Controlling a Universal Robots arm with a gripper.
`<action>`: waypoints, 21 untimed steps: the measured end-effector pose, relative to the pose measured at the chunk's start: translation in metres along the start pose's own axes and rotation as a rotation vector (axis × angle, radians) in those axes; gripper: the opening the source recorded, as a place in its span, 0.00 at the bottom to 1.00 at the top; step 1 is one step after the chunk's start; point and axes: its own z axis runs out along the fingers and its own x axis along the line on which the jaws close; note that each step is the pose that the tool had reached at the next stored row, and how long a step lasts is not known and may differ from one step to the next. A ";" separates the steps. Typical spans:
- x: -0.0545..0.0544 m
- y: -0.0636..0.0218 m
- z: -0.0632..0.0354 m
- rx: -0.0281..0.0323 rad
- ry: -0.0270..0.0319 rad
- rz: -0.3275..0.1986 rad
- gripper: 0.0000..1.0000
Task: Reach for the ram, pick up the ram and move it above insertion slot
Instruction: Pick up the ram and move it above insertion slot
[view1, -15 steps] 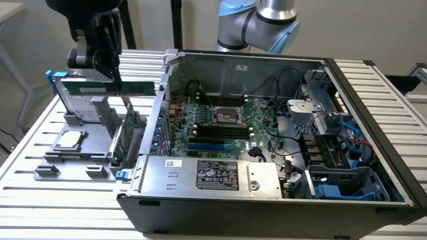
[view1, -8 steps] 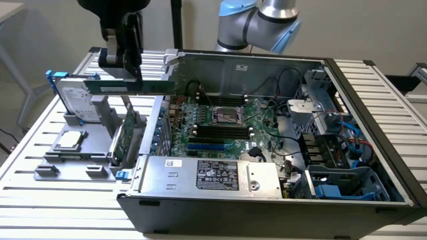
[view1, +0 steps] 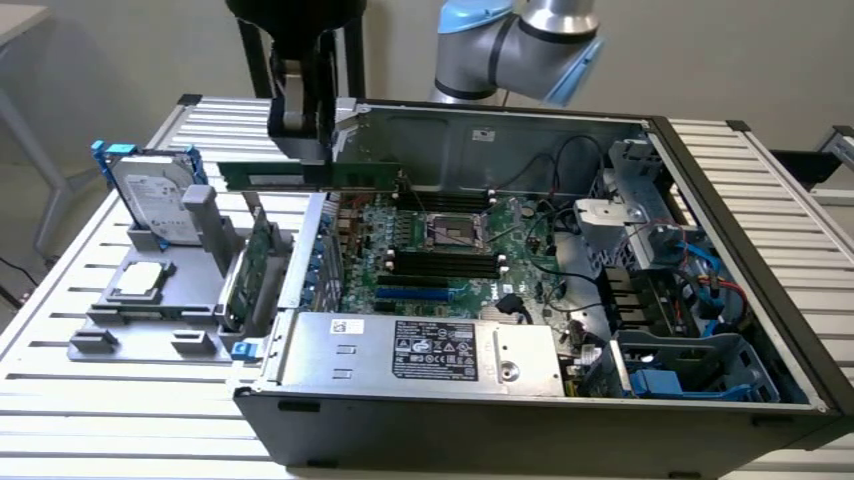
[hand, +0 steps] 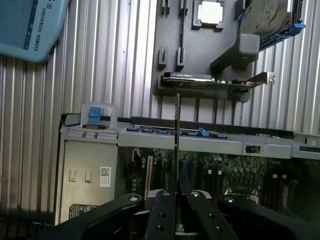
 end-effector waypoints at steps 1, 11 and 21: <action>0.000 -0.0045 -0.0002 0.0000 0.0000 0.000 0.14; 0.001 -0.0501 -0.0019 -0.0001 0.0000 0.000 0.14; -0.015 -0.0890 0.0014 -0.0001 0.0000 0.000 0.14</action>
